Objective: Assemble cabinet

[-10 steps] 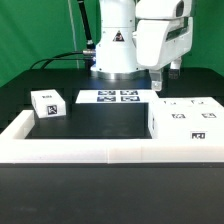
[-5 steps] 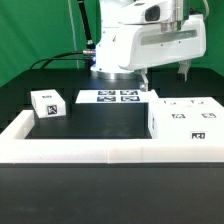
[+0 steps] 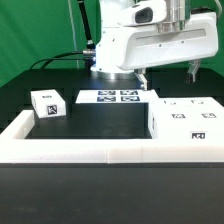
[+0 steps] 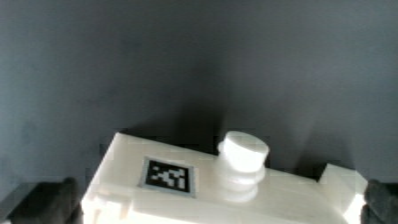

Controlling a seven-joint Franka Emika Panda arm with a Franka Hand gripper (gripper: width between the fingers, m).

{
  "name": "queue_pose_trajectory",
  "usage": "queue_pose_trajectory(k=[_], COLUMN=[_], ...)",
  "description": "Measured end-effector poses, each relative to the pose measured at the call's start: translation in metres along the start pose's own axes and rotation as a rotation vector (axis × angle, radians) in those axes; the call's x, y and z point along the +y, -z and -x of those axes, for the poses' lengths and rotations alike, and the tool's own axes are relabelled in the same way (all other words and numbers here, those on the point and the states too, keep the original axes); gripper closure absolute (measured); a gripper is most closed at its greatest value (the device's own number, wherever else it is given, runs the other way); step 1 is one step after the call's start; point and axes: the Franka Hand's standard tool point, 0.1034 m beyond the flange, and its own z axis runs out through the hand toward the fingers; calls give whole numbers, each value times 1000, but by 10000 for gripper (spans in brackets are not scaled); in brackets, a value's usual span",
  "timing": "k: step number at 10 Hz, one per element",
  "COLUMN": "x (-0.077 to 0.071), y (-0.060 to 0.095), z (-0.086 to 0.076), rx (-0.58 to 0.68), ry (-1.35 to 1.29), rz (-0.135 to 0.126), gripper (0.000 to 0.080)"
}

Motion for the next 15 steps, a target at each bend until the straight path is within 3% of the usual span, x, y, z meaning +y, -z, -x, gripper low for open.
queue_pose_trajectory(k=[4,8,13,15], x=[3,-30,-30,-28], y=[-13,-37,-38,-49], z=[6,12,13,11], rx=[2,-9,-12,24], ry=[-284,-260,-214,-290], rz=[2,17,18,14], gripper=[2,2,2,2])
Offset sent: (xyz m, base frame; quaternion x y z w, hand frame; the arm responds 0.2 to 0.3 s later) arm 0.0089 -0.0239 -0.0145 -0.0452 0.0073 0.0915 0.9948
